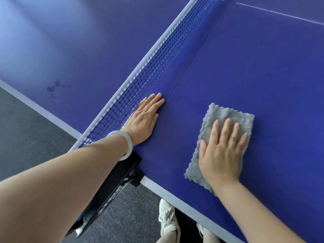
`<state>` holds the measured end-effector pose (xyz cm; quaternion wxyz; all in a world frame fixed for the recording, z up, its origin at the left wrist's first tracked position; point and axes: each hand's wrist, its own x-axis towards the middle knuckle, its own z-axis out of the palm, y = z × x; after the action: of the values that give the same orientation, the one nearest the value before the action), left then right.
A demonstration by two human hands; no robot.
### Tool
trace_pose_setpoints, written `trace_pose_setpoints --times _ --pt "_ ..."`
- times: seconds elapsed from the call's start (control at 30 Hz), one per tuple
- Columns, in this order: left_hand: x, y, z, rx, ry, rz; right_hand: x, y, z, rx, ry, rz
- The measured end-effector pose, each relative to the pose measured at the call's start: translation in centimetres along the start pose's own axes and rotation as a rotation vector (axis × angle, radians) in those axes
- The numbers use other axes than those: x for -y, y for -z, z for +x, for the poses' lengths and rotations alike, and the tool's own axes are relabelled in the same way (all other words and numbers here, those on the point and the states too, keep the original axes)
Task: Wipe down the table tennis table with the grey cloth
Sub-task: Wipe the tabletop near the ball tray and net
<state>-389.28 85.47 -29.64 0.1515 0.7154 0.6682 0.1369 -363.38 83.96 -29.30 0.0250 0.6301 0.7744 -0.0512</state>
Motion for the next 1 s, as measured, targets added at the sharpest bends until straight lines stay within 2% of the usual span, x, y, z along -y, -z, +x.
trace_pose_setpoints --times 0.13,0.27,0.33,0.43,0.5,0.53,0.57,0.67,0.73,0.8,0.9,1.0 --pt "-0.2 -0.2 -0.1 -0.009 -0.001 0.031 7.4 -1.1 -6.6 0.025 0.248 0.106" --pt "-0.7 -0.5 -0.1 -0.021 0.027 0.072 2.5 -1.3 -6.6 0.016 0.343 0.135" --pt "-1.2 -0.9 0.1 -0.011 0.066 0.107 -2.2 -1.1 -5.6 0.001 0.296 0.093" --pt "-2.4 -1.2 1.4 -0.05 0.161 0.098 -8.8 0.0 -1.8 -0.009 0.063 0.018" --pt "-3.7 -1.4 2.9 -0.079 0.164 0.086 -9.2 1.0 0.6 0.021 -0.145 0.034" --pt "-4.5 -1.5 3.9 -0.083 0.136 0.081 -7.7 1.3 1.1 0.018 -0.165 0.048" --pt "-5.2 -1.7 5.0 -0.084 0.107 0.075 -5.7 1.2 1.1 -0.008 -0.097 0.064" --pt "-7.2 -2.1 8.8 -0.095 0.071 0.057 0.2 -0.3 -1.1 0.002 0.364 0.142" --pt "-8.1 -2.4 11.0 -0.095 0.075 0.081 -1.2 -0.5 -0.7 0.019 0.512 0.156" --pt "-8.6 -3.0 12.4 -0.066 0.112 0.113 -6.4 -0.1 1.6 -0.023 0.388 0.103" --pt "-9.1 -4.1 13.0 -0.021 0.174 0.152 -16.0 1.1 5.6 -0.037 -0.024 0.002" --pt "-9.2 -4.9 12.8 -0.053 0.184 0.167 -19.1 2.4 8.0 -0.006 -0.34 0.024"
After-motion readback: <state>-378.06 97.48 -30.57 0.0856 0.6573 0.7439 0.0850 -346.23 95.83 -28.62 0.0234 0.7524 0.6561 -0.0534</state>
